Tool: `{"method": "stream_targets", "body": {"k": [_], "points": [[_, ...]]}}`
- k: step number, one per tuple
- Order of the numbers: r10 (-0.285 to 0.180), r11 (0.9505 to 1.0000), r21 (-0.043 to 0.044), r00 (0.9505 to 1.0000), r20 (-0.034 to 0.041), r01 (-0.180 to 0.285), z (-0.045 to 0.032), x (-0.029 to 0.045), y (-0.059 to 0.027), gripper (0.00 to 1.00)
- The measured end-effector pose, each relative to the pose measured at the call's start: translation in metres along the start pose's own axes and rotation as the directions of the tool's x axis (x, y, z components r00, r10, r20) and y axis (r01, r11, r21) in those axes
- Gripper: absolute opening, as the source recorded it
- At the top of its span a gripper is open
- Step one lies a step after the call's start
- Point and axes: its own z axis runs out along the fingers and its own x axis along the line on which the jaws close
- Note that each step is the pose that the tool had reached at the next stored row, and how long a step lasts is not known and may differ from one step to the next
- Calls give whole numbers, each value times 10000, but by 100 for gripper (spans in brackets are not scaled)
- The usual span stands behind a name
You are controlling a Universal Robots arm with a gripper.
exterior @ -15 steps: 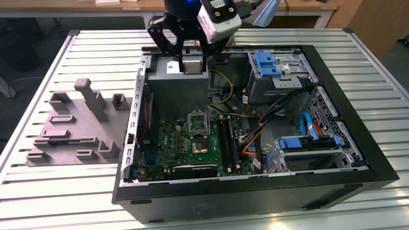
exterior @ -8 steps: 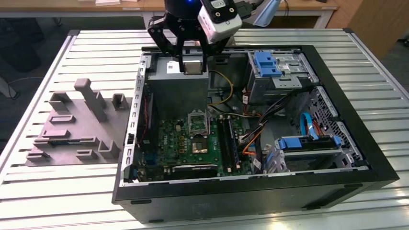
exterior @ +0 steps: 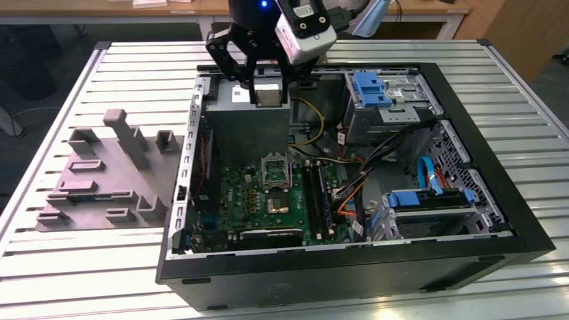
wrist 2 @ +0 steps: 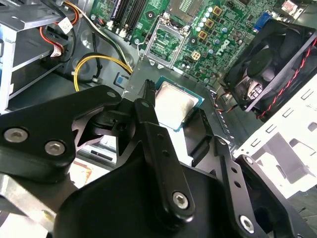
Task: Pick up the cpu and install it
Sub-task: 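Place the cpu into insertion slot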
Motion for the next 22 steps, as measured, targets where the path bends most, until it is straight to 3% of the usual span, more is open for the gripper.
{"method": "stream_targets", "body": {"k": [7,17,22], "points": [[1,10000,-1,10000,1,-1,106,-9,-12,47],[0,10000,0,10000,0,0,115,-13,-23,47],[2,10000,2,10000,0,-2,147,-40,-97,47]]}}
